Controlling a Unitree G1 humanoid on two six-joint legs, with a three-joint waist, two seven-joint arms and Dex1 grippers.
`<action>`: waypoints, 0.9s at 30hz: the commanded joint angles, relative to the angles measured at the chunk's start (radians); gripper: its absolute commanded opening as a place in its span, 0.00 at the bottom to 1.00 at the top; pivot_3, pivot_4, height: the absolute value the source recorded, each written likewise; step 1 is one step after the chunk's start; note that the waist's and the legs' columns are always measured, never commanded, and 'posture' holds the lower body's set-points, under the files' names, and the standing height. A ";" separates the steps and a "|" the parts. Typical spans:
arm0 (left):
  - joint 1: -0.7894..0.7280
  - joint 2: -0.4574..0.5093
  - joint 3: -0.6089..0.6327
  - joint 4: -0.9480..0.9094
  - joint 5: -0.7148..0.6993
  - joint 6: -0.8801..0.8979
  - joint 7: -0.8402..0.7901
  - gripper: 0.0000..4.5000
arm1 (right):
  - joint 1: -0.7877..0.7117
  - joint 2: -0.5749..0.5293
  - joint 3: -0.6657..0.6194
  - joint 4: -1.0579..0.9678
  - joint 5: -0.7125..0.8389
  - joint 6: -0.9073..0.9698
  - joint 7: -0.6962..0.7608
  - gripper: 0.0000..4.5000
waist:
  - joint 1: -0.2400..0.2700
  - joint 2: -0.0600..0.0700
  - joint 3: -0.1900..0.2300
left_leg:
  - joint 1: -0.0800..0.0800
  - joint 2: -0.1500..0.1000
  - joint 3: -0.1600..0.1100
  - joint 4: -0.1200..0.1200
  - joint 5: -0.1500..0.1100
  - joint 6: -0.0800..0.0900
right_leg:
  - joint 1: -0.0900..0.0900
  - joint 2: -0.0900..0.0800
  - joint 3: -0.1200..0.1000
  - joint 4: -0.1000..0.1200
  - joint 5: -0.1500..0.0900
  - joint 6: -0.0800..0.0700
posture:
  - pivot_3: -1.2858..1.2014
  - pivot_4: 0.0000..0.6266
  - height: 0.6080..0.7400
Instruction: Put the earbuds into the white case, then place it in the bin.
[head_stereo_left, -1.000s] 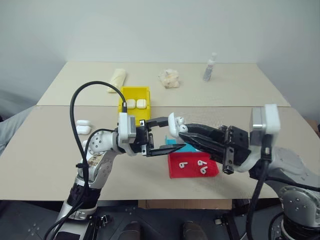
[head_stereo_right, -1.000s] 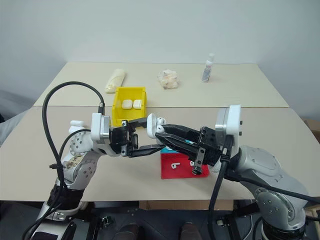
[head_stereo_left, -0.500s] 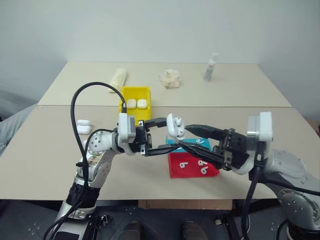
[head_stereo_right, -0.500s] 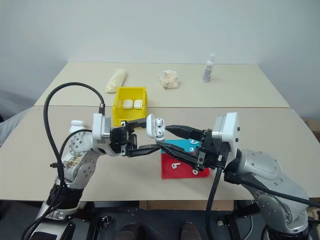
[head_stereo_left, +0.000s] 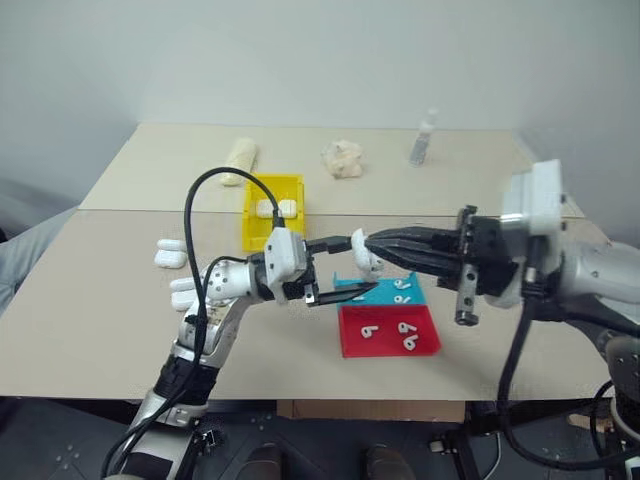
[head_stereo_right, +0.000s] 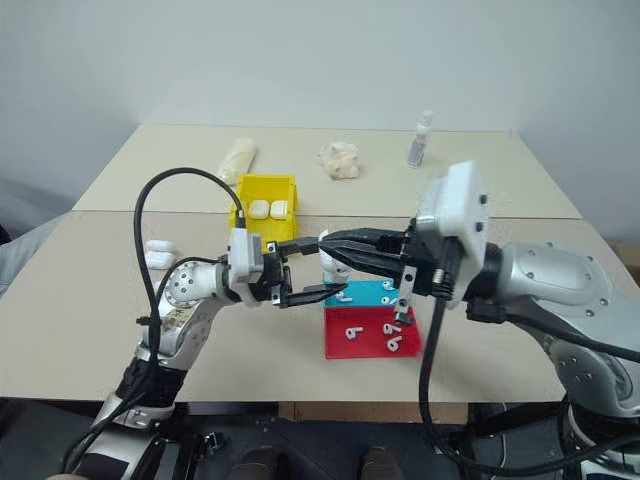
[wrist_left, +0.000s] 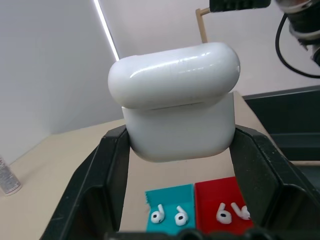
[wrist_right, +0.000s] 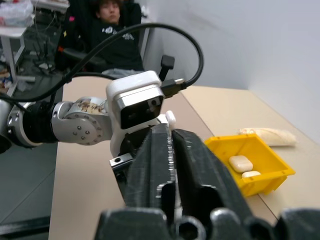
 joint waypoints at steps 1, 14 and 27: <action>-0.035 -0.037 -0.016 0.014 0.028 -0.055 0.027 0.61 | -0.044 -0.021 0.067 -0.034 -0.074 0.008 -0.010 0.01 | 0.002 0.000 0.000 | 0.000 0.000 0.000 0.000 0.000 0.000 | 0.000 0.000 0.000 0.000 0.000 0.000 | 0.52 0.24 1.00; -0.019 -0.037 -0.003 -0.016 -0.007 -0.060 0.010 0.61 | -0.029 -0.034 0.154 -0.017 -0.323 -0.050 0.030 0.01 | 0.006 0.000 0.000 | 0.000 0.000 -0.001 0.001 0.000 0.000 | 0.000 0.000 -0.001 0.000 0.000 0.000 | 0.52 0.24 1.00; -0.009 -0.034 0.047 0.014 0.021 -0.080 0.084 0.61 | 0.009 0.040 -0.115 -0.038 -0.089 -0.054 0.009 0.01 | 0.011 0.000 0.000 | 0.000 0.000 -0.001 0.001 0.000 0.000 | 0.000 0.000 -0.001 0.000 0.000 0.000 | 0.52 0.24 1.00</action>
